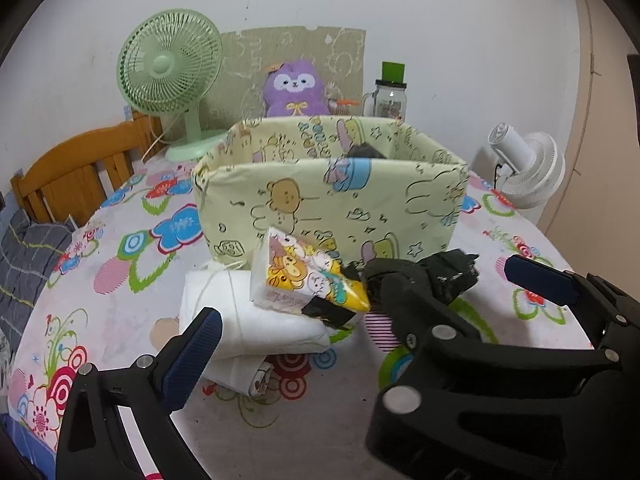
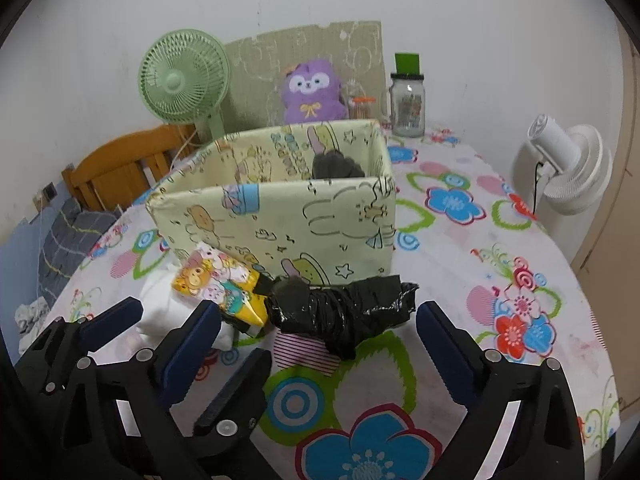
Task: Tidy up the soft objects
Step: 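Grasp the cartoon tissue pack with the left tool while the right tool grasps the black plastic bag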
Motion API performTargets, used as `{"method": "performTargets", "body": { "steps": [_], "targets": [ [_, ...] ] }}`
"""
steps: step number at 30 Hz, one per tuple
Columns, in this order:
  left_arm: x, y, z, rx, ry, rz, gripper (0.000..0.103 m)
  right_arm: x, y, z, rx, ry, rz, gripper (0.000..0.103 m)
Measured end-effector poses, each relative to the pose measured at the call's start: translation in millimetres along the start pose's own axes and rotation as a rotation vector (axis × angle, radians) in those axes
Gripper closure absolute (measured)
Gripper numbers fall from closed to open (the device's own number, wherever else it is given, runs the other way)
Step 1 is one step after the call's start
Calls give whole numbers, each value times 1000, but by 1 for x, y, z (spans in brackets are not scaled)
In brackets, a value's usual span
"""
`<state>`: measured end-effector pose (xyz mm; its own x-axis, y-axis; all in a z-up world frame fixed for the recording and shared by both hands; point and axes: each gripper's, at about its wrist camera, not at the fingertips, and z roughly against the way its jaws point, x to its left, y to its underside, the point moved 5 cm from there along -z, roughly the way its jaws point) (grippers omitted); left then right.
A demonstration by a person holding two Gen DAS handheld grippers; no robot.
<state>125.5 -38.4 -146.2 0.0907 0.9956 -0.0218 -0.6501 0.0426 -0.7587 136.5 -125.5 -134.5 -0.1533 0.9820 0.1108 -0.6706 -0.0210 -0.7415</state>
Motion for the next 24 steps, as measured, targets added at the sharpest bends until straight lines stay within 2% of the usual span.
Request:
{"method": "performTargets", "body": {
  "steps": [5,9,14,17,19,23,24],
  "targets": [
    [5,1,-11,24,-17,3,0,-4,2,-15,33,0,-8,13],
    [4,2,-17,35,-24,-12,0,-5,3,-25,54,-10,-22,28],
    [1,1,-22,44,-33,-25,0,-6,4,-31,70,-24,-26,32],
    [0,2,-25,49,-47,-32,0,-1,4,-32,75,-36,-2,43],
    [1,2,-26,55,-51,-32,0,2,4,-33,80,-56,6,55],
    [-1,0,-26,53,-53,-39,0,1,4,-31,72,-74,-8,63],
    [-2,-1,-25,47,-60,-41,0,0,3,-29,68,-79,-11,69]
  ]
}}
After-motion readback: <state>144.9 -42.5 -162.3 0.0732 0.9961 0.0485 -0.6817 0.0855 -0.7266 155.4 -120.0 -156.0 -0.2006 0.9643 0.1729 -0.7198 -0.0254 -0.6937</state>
